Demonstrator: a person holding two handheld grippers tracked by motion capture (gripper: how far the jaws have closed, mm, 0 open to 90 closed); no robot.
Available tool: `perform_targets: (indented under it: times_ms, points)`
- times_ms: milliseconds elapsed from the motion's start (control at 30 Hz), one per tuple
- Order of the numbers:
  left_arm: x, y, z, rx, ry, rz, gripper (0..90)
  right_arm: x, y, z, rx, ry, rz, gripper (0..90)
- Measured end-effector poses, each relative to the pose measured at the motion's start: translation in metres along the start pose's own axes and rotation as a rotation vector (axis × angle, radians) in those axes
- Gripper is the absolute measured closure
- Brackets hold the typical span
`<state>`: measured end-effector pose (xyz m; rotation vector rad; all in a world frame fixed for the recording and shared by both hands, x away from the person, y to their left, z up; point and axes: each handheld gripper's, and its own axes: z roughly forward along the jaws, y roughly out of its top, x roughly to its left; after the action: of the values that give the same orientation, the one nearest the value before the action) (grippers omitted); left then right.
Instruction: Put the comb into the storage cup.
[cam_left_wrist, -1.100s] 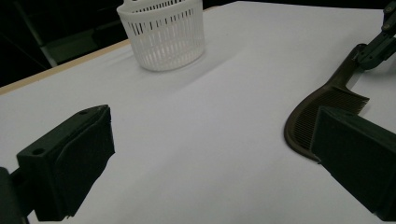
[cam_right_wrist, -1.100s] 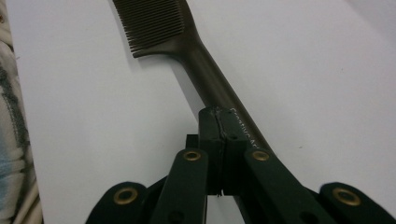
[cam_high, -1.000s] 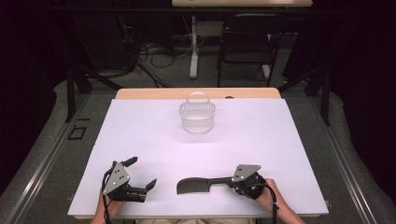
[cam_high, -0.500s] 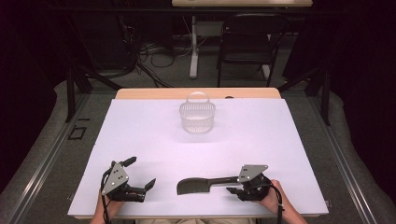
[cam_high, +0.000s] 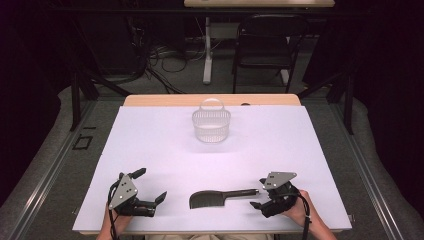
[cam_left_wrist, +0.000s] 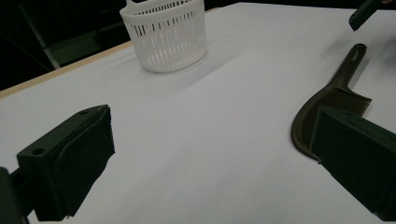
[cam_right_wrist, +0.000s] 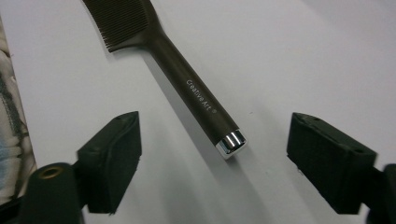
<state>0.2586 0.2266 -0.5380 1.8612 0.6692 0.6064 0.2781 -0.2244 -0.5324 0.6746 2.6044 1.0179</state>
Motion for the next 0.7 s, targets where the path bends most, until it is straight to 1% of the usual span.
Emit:
perform_targets:
  times_ms: [33, 100, 133, 300, 333, 533, 633, 700]
  points:
    - [0.000, 0.000, 0.000, 0.001, 0.000, 0.000, 0.0, -0.002, 0.000, -0.002, -0.004, -0.012, 0.001, 14.5]
    - [0.000, 0.000, 0.000, 0.001, -0.001, 0.001, 0.0, -0.002, 0.000, -0.002, -0.004, -0.014, 0.001, 14.1]
    - [0.000, 0.000, 0.001, 0.000, -0.003, -0.001, 0.0, -0.004, -0.001, -0.002, 0.004, -0.027, -0.003, 12.5]
    - [-0.001, 0.000, 0.001, 0.001, -0.002, -0.001, 0.0, -0.008, 0.000, -0.001, 0.004, -0.039, -0.007, 9.5]
    - [0.000, 0.000, 0.001, 0.002, -0.002, -0.004, 0.0, -0.009, 0.001, -0.001, 0.009, -0.048, 0.000, 7.9]
    - [0.000, 0.000, 0.001, 0.003, -0.002, -0.006, 0.0, -0.015, 0.005, -0.003, -0.003, -0.055, 0.009, 4.6]
    - [-0.001, 0.000, 0.001, 0.001, 0.000, -0.005, 0.0, -0.016, 0.009, -0.003, -0.005, -0.055, -0.009, 2.4]
    - [0.000, 0.000, 0.002, 0.004, 0.000, -0.010, 0.0, -0.017, 0.011, -0.004, -0.002, -0.054, -0.011, 1.5]
